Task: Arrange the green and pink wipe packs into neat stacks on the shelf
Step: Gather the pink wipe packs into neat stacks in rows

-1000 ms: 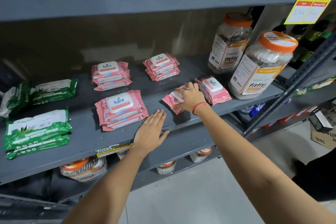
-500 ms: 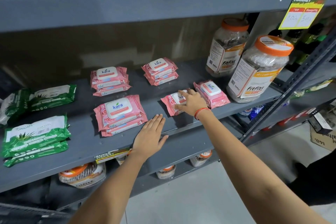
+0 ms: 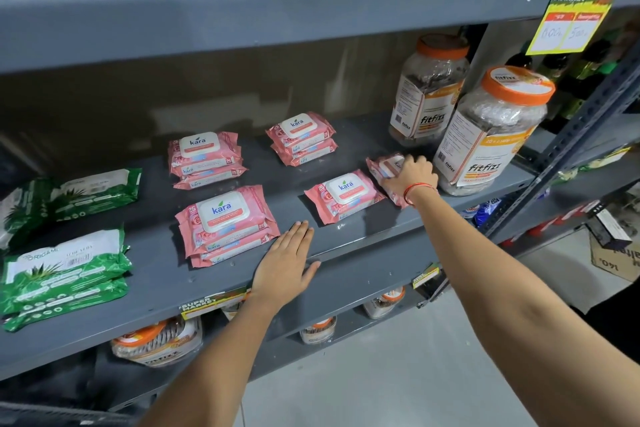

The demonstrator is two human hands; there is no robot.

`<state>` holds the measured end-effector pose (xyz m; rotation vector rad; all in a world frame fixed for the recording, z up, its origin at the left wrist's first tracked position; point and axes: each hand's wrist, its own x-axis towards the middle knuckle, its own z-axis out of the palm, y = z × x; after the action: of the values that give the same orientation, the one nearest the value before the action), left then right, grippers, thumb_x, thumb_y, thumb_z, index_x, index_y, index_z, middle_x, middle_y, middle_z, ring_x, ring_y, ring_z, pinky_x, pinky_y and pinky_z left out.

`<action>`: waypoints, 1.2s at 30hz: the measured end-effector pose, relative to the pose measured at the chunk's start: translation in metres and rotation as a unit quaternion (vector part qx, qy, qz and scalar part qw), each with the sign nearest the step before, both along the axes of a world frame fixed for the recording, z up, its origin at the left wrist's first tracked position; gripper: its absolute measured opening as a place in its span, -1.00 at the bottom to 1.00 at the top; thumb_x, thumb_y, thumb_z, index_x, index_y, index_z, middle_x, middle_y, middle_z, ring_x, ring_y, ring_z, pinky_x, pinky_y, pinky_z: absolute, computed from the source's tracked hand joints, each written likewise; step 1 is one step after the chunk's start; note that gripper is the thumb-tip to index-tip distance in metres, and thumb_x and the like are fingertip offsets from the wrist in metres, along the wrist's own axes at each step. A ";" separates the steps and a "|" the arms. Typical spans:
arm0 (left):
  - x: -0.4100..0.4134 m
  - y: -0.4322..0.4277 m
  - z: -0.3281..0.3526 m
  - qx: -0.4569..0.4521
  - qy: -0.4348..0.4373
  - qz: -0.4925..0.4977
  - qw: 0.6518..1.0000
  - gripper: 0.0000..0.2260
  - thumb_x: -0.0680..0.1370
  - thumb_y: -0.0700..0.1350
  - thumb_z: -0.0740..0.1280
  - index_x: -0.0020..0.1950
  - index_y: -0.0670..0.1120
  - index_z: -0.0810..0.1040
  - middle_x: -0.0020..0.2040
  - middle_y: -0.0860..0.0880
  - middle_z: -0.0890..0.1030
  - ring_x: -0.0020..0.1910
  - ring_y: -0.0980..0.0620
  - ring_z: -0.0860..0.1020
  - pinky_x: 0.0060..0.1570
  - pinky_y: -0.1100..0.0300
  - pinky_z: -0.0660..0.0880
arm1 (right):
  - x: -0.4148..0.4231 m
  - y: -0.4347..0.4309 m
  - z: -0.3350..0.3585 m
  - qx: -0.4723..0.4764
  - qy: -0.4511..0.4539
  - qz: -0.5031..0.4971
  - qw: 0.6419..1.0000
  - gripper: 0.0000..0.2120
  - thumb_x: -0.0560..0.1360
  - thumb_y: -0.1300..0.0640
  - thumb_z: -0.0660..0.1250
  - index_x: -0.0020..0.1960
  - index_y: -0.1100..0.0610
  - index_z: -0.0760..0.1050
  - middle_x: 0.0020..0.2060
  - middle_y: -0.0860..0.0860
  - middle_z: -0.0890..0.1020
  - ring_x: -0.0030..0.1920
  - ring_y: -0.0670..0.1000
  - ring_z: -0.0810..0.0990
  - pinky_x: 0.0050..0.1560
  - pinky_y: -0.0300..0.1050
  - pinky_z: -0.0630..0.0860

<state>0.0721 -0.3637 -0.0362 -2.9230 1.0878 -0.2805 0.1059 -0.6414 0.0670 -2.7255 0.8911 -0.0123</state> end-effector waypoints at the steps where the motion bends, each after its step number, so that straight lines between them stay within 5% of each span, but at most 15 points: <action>1: 0.000 0.000 0.000 -0.001 -0.002 -0.001 1.000 -0.45 0.56 0.16 0.14 0.40 -0.19 0.34 0.40 -0.14 0.38 0.37 -0.06 0.36 0.31 0.11 0.16 | 0.001 -0.004 -0.003 0.011 0.026 -0.005 1.000 -0.16 0.38 -0.23 0.39 0.45 0.21 0.17 0.36 0.21 0.33 0.38 0.23 0.31 0.34 0.15 0.30; 9: 0.001 0.000 0.000 0.010 0.000 0.000 1.000 -0.43 0.55 0.18 0.04 0.40 -0.19 0.34 0.39 -0.14 0.40 0.37 -0.06 0.36 0.31 0.11 0.17 | 0.007 -0.010 -0.003 0.103 -0.018 -0.034 0.994 -0.27 0.29 -0.17 0.45 0.30 0.22 0.37 0.21 0.19 0.52 0.20 0.21 0.50 0.18 0.12 0.51; 17: -0.001 0.000 0.002 -0.001 0.004 -0.001 1.000 -0.42 0.54 0.16 -0.01 0.37 -0.21 0.38 0.36 -0.16 0.43 0.34 -0.07 0.39 0.31 0.09 0.21 | 0.008 0.032 0.023 0.141 -0.084 0.064 0.984 -0.37 0.30 -0.10 0.50 0.21 0.23 0.44 0.13 0.17 0.53 0.05 0.14 0.54 0.04 -0.02 0.54; 26: -0.002 0.000 0.004 0.011 0.008 0.000 1.000 -0.41 0.54 0.15 -0.03 0.38 -0.21 0.37 0.37 -0.15 0.42 0.35 -0.06 0.38 0.32 0.09 0.18 | 0.001 0.058 0.031 0.036 0.027 0.126 0.991 -0.11 0.35 -0.26 0.41 0.46 0.21 0.17 0.42 0.20 0.28 0.41 0.21 0.28 0.35 0.13 0.33; 32: -0.002 -0.001 0.004 -0.008 0.005 -0.004 1.000 -0.42 0.53 0.15 -0.01 0.36 -0.21 0.39 0.35 -0.16 0.44 0.32 -0.07 0.42 0.30 0.07 0.27 | 0.010 0.064 0.045 -0.043 0.054 0.178 0.982 -0.30 0.36 -0.24 0.41 0.29 0.22 0.42 0.24 0.20 0.46 0.26 0.20 0.41 0.21 0.10 0.45; 36: -0.001 0.000 0.003 -0.012 0.008 -0.006 1.000 -0.42 0.53 0.15 0.00 0.37 -0.21 0.38 0.36 -0.15 0.43 0.34 -0.06 0.40 0.30 0.08 0.24 | 0.011 0.065 0.044 -0.074 0.086 0.209 0.971 -0.36 0.37 -0.12 0.45 0.32 0.19 0.40 0.26 0.16 0.47 0.31 0.19 0.34 0.23 0.09 0.43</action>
<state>0.0706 -0.3640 -0.0330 -2.9456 1.1130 -0.2736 0.1164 -0.5765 0.1111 -3.0366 0.3479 0.2525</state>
